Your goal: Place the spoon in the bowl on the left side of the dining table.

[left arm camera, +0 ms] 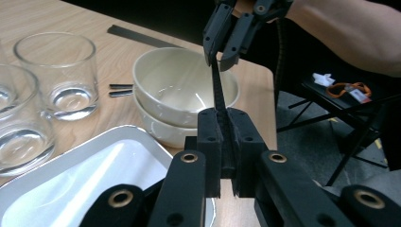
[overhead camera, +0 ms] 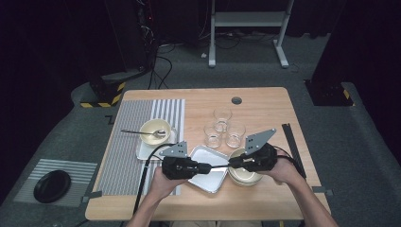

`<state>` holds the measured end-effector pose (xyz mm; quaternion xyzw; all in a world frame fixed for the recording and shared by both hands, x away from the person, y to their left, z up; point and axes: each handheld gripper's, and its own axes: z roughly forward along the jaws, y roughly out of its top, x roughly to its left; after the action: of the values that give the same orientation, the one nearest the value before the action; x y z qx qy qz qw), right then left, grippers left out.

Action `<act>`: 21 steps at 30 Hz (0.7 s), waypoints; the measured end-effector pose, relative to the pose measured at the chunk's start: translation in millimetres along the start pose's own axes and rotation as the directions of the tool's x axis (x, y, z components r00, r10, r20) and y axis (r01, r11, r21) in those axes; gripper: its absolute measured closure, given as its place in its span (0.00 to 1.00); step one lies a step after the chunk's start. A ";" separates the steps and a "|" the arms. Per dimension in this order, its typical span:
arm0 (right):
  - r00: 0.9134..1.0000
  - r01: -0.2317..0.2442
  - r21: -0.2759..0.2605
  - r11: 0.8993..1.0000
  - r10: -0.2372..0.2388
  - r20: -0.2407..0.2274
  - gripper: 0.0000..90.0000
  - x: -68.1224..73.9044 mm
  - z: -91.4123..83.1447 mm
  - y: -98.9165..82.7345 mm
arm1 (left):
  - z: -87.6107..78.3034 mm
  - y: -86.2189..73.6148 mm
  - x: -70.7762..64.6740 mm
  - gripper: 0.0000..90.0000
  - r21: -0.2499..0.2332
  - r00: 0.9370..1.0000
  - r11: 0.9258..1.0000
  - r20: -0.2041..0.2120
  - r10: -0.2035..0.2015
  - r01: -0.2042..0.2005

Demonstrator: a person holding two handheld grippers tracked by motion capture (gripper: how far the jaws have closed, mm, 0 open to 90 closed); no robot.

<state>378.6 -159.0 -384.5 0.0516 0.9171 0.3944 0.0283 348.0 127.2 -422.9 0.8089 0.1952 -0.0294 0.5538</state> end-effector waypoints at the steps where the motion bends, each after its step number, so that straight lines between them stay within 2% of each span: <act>1: 1.000 0.021 -0.007 1.000 -0.021 0.007 0.88 -1.7 0.5 -0.3 | 0.2 -0.1 0.2 0.94 0.008 1.000 1.000 -0.005 0.001 -0.001; 3: 1.000 -0.001 -0.006 1.000 0.001 0.022 0.88 -1.2 0.0 -2.5 | 0.8 -0.5 -1.0 0.94 0.011 1.000 1.000 -0.018 -0.007 0.008; 4: 1.000 0.007 -0.009 1.000 -0.006 0.028 0.87 -1.8 0.0 -3.2 | 0.8 -0.6 -1.7 0.94 0.014 1.000 1.000 -0.026 -0.015 0.016; 5: 0.999 -0.011 -0.012 1.000 0.011 0.036 0.85 -1.1 -0.3 -4.7 | 0.4 -0.2 -0.1 0.94 0.018 1.000 1.000 -0.023 0.007 -0.007; 7: 0.999 -0.015 -0.016 1.000 0.016 0.049 0.83 -2.3 -0.4 -6.5 | 0.2 -0.3 -1.4 0.94 0.010 0.999 1.000 -0.032 -0.019 0.019; 8: 0.998 -0.020 -0.024 1.000 0.021 0.058 0.82 -2.3 -0.7 -7.5 | -0.6 0.0 -0.1 0.94 0.017 0.999 1.000 -0.034 -0.005 0.006; 9: 0.997 -0.020 -0.030 0.999 0.022 0.067 0.80 -2.7 -1.3 -8.3 | -4.0 1.0 3.4 0.94 0.059 0.998 0.997 -0.036 0.047 -0.045; 10: 0.996 -0.049 -0.031 0.998 0.051 0.075 0.79 -1.3 -2.0 -9.4 | -4.6 1.5 4.2 0.94 0.064 0.997 0.996 -0.044 0.065 -0.063; 12: 0.994 -0.048 -0.047 0.998 0.052 0.091 0.74 -2.7 -2.8 -11.3 | -5.5 1.6 3.3 0.94 0.059 0.997 0.997 -0.053 0.051 -0.048; 13: 0.993 -0.065 -0.048 0.997 0.069 0.097 0.72 -2.1 -3.5 -12.3 | -6.1 2.2 4.4 0.94 0.062 0.996 0.996 -0.053 0.070 -0.067; 15: 0.991 -0.075 -0.063 0.995 0.082 0.109 0.71 -2.7 -5.1 -14.3 | -6.7 2.0 2.4 0.94 0.049 0.997 0.998 -0.060 0.044 -0.041; 17: 0.988 -0.094 -0.079 0.992 0.103 0.118 0.70 -2.5 -7.2 -16.3 | -8.0 2.5 3.3 0.94 0.049 0.997 0.998 -0.063 0.050 -0.047; 18: 0.987 -0.093 -0.086 0.992 0.103 0.122 0.69 -3.2 -8.1 -17.0 | -8.5 2.3 2.5 0.94 0.045 0.997 0.999 -0.068 0.033 -0.030; 21: 0.983 -0.107 -0.099 0.989 0.120 0.139 0.67 -2.6 -11.0 -19.0 | -9.5 2.8 3.0 0.94 0.042 0.996 0.999 -0.076 0.036 -0.033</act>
<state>378.7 -180.3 -390.7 0.1311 0.8892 0.4320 0.0745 350.1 135.8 -417.6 0.8239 0.2017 0.0074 0.5296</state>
